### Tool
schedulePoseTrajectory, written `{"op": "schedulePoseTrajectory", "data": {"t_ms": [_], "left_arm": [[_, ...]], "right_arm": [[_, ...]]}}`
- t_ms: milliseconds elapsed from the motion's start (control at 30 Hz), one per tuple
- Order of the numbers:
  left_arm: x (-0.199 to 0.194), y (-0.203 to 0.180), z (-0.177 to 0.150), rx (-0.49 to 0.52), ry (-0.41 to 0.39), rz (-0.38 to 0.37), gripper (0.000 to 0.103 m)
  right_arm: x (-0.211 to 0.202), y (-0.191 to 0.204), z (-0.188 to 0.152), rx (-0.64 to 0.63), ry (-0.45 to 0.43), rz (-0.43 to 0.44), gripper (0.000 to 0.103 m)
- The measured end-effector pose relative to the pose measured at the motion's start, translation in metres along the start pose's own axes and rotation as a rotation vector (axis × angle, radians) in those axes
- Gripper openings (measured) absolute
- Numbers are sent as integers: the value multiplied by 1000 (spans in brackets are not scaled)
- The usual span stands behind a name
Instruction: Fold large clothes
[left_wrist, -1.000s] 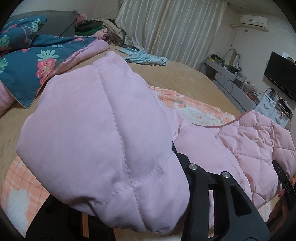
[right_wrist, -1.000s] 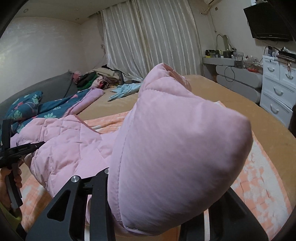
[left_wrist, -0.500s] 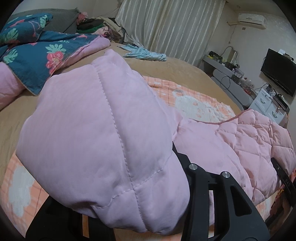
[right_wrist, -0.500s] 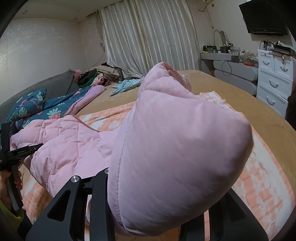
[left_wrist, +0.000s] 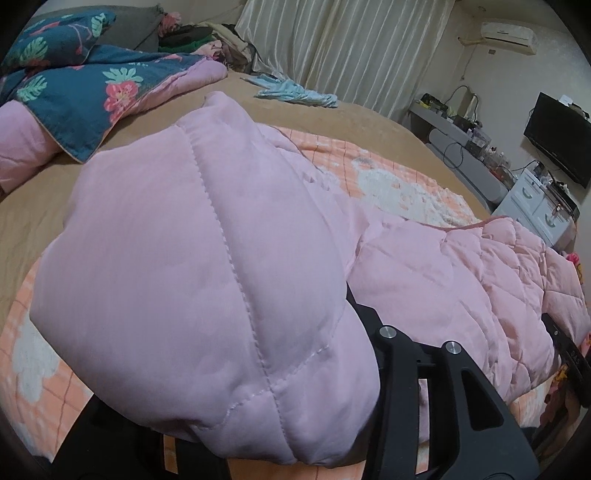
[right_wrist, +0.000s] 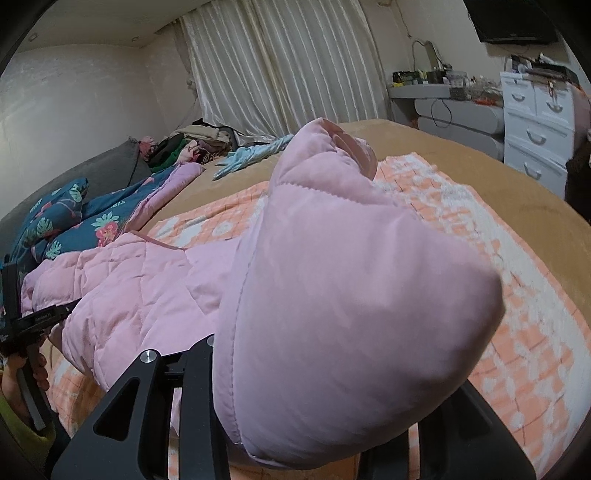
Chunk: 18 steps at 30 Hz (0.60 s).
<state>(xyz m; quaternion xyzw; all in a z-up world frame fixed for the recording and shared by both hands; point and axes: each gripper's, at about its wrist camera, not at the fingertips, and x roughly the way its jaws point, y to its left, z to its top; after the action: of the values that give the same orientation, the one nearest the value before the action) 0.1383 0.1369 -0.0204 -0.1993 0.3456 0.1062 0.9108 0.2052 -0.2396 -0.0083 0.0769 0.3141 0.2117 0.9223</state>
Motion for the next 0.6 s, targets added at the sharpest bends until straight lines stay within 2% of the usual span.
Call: {"op": "schedulePoseTrajectory", "data": {"t_ms": [200,300,400,467,600], "left_arm": [[9,11,-12,-23,33,-4,40],[12,16,-19,-33,39,-14,43],[13,20,-25,-37,35,-19,47],[14,23,-31,-41,36,-17,50],[12,29,-40,-61,40,-21,59]], "right_arm": [[13,-23,-16,127,70,-18,42],[20,-38,-27,207,113,-24,52],[24,-50,-37,280,141,-24,65],[25,-57,-42,313,160,-56,88],[21,-63,-51,352,176,-66,97]]}}
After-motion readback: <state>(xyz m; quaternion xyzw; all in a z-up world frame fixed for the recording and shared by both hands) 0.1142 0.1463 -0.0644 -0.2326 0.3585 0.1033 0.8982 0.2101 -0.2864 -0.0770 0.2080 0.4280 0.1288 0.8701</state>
